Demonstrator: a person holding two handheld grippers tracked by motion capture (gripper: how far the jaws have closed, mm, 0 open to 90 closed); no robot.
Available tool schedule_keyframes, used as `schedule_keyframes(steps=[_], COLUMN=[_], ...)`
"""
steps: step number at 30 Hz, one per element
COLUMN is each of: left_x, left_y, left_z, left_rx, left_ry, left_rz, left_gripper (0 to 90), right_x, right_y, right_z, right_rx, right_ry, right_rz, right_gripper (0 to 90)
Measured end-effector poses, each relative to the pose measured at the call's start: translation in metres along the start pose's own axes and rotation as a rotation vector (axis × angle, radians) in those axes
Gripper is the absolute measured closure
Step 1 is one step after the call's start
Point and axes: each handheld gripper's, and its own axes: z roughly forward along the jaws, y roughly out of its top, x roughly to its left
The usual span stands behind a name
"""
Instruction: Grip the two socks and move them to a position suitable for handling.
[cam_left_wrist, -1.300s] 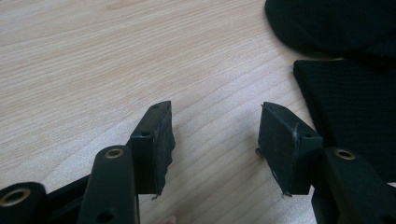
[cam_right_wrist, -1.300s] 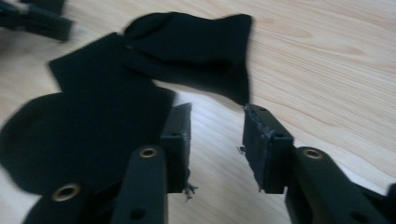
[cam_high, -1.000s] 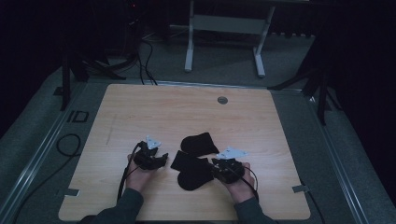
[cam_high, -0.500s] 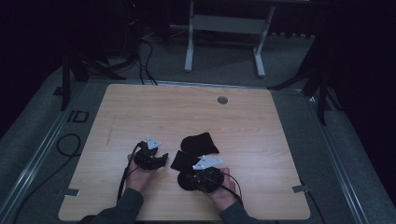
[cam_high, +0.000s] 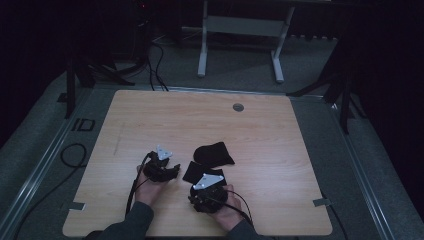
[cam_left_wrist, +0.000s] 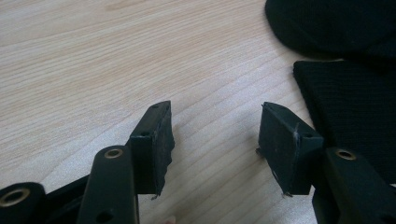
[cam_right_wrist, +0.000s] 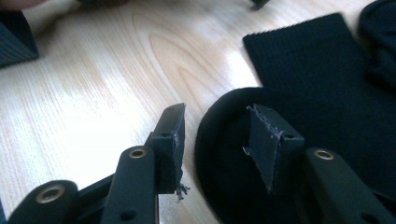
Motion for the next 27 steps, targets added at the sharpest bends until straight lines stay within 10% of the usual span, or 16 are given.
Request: schedule_keyframes(steps=[12, 27], left_x=[-0.003, -0.019], left_y=[0.002, 0.006], left_z=[-0.003, -0.013], left_rx=[0.009, -0.021], left_ry=[-0.01, -0.161], left_rz=[0.012, 0.102], left_gripper=[66.6, 90.0], right_x=[0.006, 0.01], right_y=[-0.003, -0.003], right_z=[0.004, 0.004], right_rx=[0.009, 0.011], right_ry=[-0.071, -0.043], right_rz=[-0.029, -0.071], right_gripper=[76.0, 83.4])
